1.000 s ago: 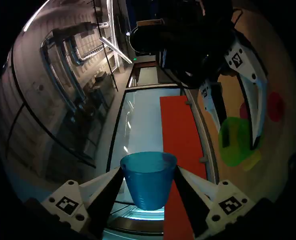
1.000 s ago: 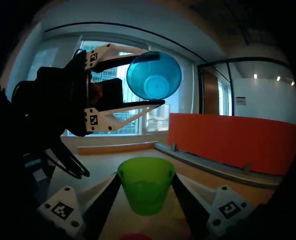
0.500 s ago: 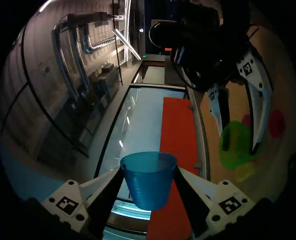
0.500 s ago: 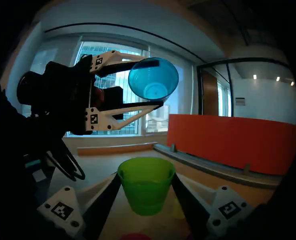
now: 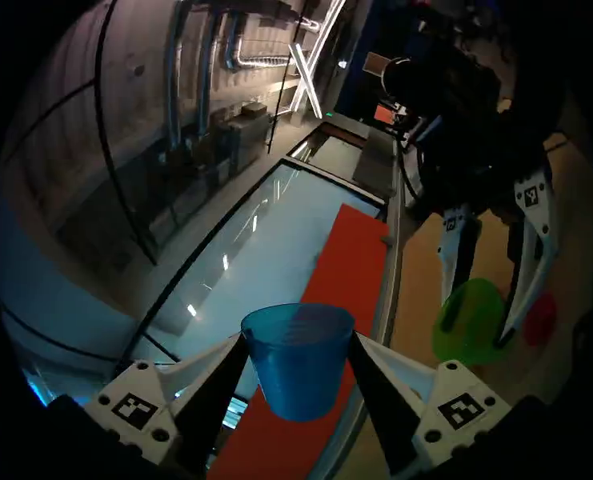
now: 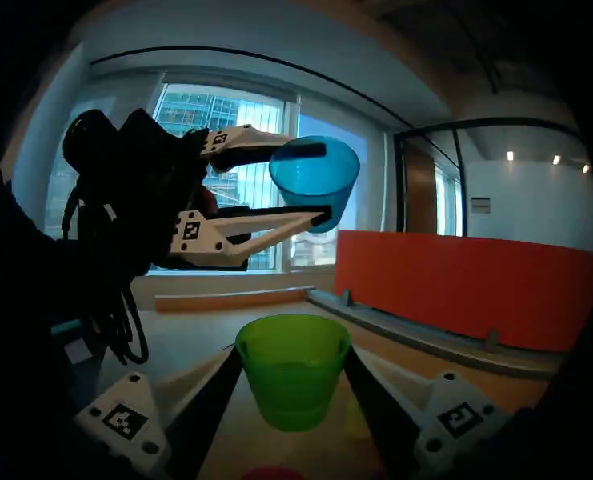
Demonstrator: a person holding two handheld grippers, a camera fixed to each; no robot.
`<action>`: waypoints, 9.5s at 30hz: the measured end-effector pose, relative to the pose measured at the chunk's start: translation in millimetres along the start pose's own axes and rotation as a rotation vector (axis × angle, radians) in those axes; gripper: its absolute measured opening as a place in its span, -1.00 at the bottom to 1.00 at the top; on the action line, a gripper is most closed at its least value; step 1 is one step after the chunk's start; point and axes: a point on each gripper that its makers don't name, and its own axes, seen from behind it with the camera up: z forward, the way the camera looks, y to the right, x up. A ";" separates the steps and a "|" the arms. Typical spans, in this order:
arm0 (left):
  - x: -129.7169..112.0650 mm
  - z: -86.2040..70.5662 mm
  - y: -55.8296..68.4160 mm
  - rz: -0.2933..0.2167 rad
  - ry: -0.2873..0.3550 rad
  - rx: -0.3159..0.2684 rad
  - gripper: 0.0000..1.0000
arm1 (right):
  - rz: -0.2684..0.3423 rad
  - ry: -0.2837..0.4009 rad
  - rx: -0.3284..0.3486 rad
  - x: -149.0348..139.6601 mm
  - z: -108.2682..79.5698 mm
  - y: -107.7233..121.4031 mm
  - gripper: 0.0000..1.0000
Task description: Pour water
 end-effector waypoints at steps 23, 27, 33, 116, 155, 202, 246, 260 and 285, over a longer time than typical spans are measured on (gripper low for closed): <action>-32.4 2.4 -5.5 -0.579 -0.057 -0.005 0.70 | 0.000 0.010 -0.012 4.7 -6.4 0.2 0.80; -35.5 2.3 -6.3 -0.687 -0.062 -0.013 0.70 | 0.001 0.011 -0.014 6.0 -7.2 0.0 0.80; -43.7 3.2 -7.9 -0.798 -0.069 -0.010 0.70 | 0.001 0.013 -0.016 8.5 -7.7 -1.2 0.80; -113.7 -65.9 140.0 -1.024 -0.214 -0.215 0.70 | 0.033 -0.165 -0.217 -40.8 -92.4 68.9 0.80; -164.3 -81.5 246.7 -0.897 -0.478 -0.514 0.72 | 0.084 -0.483 -0.129 -157.6 -113.5 65.3 0.81; -188.1 -88.5 303.3 -0.917 -0.550 -0.595 0.72 | 0.106 -0.600 -0.092 -220.5 -119.9 50.4 0.82; -195.6 -104.6 311.6 -0.852 -0.601 -0.612 0.86 | 0.116 -0.580 -0.107 -226.9 -119.2 50.8 0.82; -193.5 -110.7 308.5 -0.857 -0.604 -0.597 0.86 | 0.121 -0.597 -0.129 -233.7 -125.0 50.8 1.00; -194.5 -153.7 280.9 -0.901 -0.626 -0.464 0.86 | 0.132 -0.550 -0.254 -211.5 -172.6 50.2 1.00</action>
